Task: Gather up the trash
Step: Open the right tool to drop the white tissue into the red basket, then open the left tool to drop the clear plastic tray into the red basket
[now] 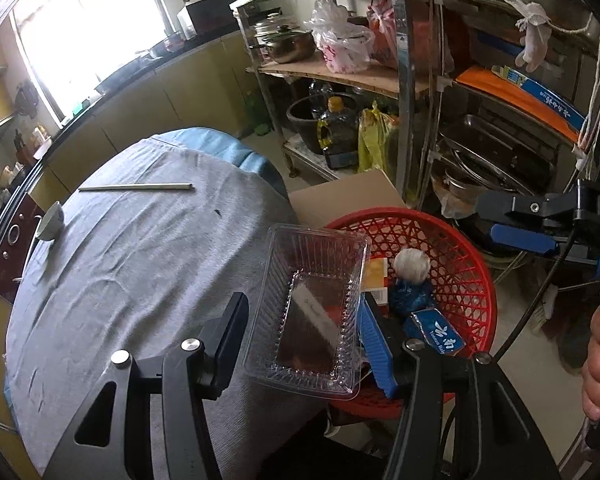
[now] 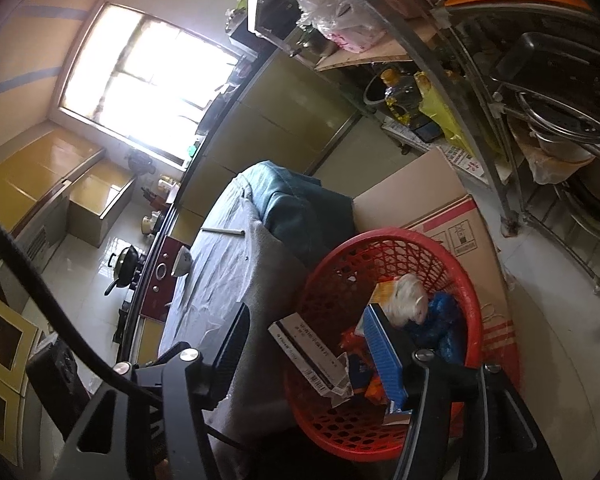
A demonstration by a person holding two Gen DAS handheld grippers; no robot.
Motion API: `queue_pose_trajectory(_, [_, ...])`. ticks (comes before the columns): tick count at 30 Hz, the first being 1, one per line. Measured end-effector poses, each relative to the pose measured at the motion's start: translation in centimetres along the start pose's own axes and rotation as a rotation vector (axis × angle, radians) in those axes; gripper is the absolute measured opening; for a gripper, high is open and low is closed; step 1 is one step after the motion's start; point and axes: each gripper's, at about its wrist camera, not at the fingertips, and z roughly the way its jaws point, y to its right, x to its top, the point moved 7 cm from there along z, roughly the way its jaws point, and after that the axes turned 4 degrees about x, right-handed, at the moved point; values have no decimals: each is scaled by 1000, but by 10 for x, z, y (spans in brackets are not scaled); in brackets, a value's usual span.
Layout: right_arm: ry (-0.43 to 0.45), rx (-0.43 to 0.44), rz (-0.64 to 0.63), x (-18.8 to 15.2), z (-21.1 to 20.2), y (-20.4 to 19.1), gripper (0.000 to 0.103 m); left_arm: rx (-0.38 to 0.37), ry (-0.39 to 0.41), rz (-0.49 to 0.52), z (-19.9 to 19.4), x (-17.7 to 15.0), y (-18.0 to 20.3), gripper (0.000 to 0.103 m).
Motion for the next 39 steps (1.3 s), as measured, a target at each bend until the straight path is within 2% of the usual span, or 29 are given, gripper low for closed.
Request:
queue_pose_trajectory(9, [19, -100, 55, 3, -4, 25, 65, -9, -4, 21, 7, -1, 7, 60])
queue_pose_trajectory(39, [-6, -111, 58, -4, 5, 24, 65, -50, -51, 1, 12, -13, 3, 61])
